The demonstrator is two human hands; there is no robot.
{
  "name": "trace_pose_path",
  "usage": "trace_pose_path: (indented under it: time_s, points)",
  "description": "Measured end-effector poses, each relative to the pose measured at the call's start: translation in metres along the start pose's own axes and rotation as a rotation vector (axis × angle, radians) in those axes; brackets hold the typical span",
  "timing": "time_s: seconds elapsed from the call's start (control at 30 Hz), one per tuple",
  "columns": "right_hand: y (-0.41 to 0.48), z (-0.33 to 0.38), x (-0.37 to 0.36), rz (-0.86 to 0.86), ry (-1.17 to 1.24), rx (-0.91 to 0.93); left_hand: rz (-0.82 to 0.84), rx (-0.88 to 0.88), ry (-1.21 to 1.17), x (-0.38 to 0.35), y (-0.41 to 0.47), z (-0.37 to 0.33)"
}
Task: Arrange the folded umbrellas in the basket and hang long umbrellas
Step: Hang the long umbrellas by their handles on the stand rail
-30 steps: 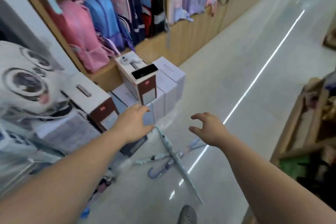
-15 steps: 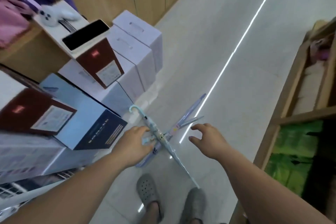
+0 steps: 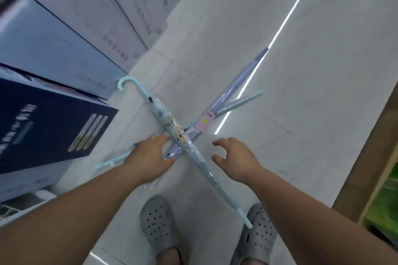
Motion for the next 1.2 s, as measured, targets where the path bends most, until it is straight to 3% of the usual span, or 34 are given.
trace_pose_path:
  time_s: [0.33, 0.6, 0.73, 0.93, 1.2]
  points:
    - [0.094, -0.023, -0.120, 0.094, 0.102, -0.014, 0.075, -0.008, -0.087, -0.097, 0.109, 0.045]
    - [0.111, -0.012, -0.133, 0.074, 0.259, -0.086, 0.143, 0.023, -0.164, -0.099, 0.119, 0.051]
    - [0.098, -0.013, -0.116, 0.014, 0.422, -0.102, 0.130, 0.045, -0.254, -0.084, 0.110, 0.044]
    - [0.037, -0.002, -0.057, -0.044, 0.582, -0.055, 0.017, 0.026, -0.571, -0.040, 0.068, -0.004]
    - [-0.103, 0.049, 0.097, -0.145, 0.735, 0.018, -0.109, -0.131, -0.883, 0.081, -0.062, -0.121]
Point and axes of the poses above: each hand's wrist, its own y-axis towards the middle knuckle, its own x-axis out of the back of the hand, z = x × y, the point moved 4 cm from there along y, towards the middle knuckle, and after that the axes turned 4 degrees about -x, right-handed, at the moved point
